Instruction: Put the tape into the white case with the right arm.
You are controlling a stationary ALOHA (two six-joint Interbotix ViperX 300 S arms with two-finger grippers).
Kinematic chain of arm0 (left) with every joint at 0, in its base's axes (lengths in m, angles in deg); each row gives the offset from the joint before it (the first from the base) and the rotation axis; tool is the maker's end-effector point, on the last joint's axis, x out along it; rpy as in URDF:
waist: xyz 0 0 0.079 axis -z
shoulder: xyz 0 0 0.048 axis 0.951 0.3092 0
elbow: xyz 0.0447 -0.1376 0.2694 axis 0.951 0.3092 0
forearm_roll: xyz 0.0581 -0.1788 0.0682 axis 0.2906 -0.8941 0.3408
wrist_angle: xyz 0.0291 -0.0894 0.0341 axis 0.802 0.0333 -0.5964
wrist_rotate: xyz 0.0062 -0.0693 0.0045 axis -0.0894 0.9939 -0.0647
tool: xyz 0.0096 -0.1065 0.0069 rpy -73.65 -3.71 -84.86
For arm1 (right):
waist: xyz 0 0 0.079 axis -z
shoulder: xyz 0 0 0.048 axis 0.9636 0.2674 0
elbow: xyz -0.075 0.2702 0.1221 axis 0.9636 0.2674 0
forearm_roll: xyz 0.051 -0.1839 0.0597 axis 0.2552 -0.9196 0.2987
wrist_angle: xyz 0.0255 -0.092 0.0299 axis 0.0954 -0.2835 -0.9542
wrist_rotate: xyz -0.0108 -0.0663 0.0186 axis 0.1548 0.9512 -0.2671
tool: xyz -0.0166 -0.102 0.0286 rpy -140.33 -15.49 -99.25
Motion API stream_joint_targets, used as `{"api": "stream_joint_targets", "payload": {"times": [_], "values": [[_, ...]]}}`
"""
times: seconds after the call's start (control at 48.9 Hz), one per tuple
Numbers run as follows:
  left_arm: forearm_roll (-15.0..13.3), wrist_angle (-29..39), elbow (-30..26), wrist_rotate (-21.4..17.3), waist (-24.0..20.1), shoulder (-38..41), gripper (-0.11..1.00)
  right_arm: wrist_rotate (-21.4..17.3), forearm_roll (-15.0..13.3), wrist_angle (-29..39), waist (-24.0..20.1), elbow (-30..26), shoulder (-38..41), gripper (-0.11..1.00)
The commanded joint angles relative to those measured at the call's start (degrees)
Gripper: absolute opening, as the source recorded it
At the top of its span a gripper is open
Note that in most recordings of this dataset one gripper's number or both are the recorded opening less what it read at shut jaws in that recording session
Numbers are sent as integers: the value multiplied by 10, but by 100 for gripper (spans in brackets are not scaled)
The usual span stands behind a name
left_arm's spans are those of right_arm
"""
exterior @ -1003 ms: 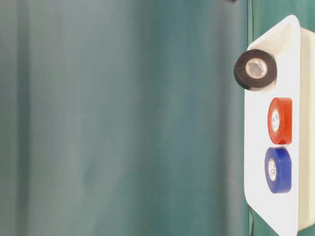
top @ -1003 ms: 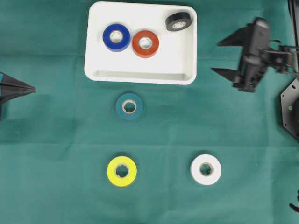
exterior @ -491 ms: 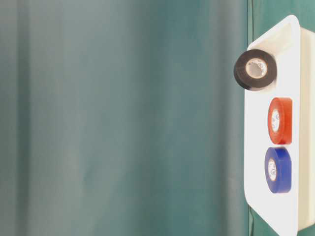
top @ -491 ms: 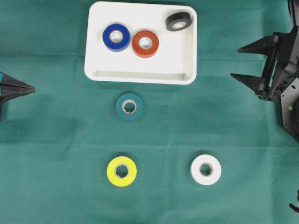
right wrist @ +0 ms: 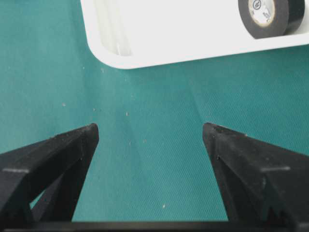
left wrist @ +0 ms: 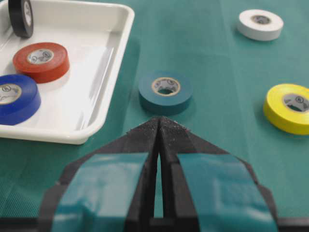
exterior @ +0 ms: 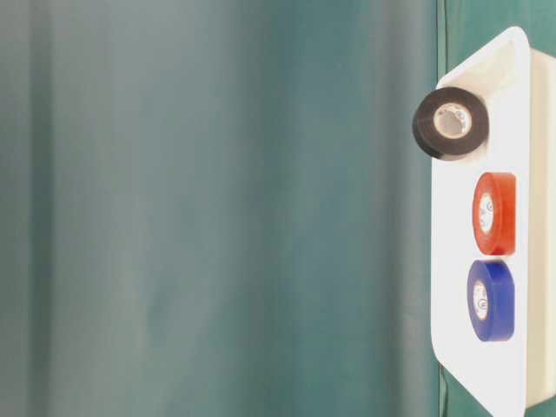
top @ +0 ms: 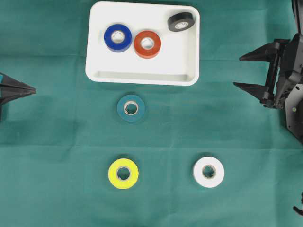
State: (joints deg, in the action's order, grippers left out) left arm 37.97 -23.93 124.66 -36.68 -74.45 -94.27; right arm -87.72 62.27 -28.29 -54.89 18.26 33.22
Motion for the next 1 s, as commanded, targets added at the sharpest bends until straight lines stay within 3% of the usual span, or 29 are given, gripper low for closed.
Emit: {"api": "stream_joint_targets", "payload": {"times": [0.0, 0.512, 0.982], "values": [[0, -3, -7, 1, -2, 4, 0, -1, 2, -5, -11, -3, -4, 64], [-1, -3, -8, 1, -2, 4, 0, -1, -4, 7, -208, 34, -66, 64], [0, -3, -8, 1, -2, 4, 0, 4, -11, 9, -300, 33, -47, 64]]}}
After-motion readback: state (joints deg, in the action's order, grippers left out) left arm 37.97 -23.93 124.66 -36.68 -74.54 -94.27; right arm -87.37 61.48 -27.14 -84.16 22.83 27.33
